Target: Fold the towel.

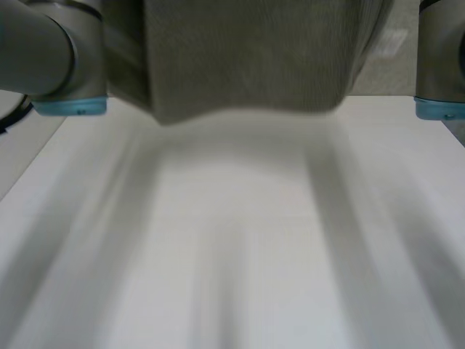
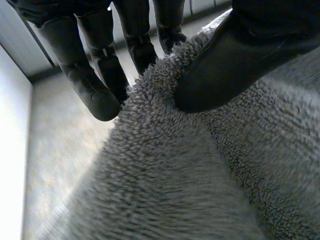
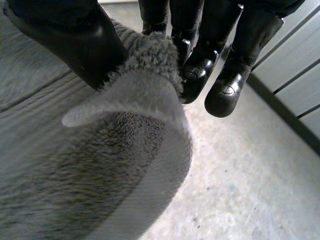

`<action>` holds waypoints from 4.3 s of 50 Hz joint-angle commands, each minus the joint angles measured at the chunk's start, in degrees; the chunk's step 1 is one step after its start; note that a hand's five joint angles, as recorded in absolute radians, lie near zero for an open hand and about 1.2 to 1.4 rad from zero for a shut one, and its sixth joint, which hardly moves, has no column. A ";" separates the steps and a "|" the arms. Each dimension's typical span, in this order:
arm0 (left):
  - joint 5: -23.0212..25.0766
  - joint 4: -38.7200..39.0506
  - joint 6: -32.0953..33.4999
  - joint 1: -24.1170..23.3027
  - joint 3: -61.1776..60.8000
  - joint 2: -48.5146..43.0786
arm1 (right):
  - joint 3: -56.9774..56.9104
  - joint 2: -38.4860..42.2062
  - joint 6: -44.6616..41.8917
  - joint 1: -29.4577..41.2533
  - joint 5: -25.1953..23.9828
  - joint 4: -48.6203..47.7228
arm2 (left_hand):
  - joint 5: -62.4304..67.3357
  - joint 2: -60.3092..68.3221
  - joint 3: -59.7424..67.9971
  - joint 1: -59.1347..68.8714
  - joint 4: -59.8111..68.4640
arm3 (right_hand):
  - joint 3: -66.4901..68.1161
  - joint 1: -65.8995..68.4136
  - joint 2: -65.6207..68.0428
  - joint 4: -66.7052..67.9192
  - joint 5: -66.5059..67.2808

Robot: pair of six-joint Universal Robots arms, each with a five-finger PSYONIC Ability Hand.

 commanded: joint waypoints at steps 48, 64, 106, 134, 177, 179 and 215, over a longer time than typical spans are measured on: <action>6.76 -25.56 12.33 -7.12 -50.06 4.54 | 42.56 -2.62 -1.66 -13.80 -9.27 32.40 | -83.71 -74.99 -77.17 -72.54 -75.73 | 2.50 3.89 4.39 3.28 3.77; 12.29 -33.11 12.59 4.39 -59.64 14.12 | 42.47 -0.59 -1.66 -17.23 -5.05 27.92 | -72.96 -64.24 -66.41 -61.79 -64.98 | 1.89 3.28 3.78 2.66 3.16; 17.05 -32.33 19.10 17.23 -62.02 9.03 | 43.87 -0.68 -1.66 -17.23 -6.37 27.66 | -79.34 -70.62 -72.79 -68.17 -71.36 | 1.89 3.28 3.78 2.66 3.16; 16.87 -31.10 25.07 17.05 -56.84 2.44 | 44.31 -0.68 -2.01 -17.23 -6.45 26.78 | -67.92 -59.20 -61.37 -56.74 -59.93 | 1.89 3.28 3.78 2.66 3.16; 16.26 -31.36 24.46 15.38 -49.01 3.13 | 43.17 -5.76 -2.18 -17.58 -6.37 27.39 | -15.27 -6.55 -8.73 -4.10 -7.29 | 2.23 3.62 4.12 3.00 3.49; 16.17 -31.80 24.11 15.47 -48.39 5.95 | 42.64 -8.42 -2.10 -17.58 -6.28 27.57 | -15.27 -6.55 -8.73 -4.10 -7.29 | 2.39 3.79 4.29 3.17 3.66; 6.34 -49.64 2.92 14.68 -14.50 2.38 | -4.54 1.31 -6.48 -12.15 -10.78 68.00 | -15.27 -6.55 -8.73 -4.10 -7.29 | 2.50 3.89 4.39 3.28 3.77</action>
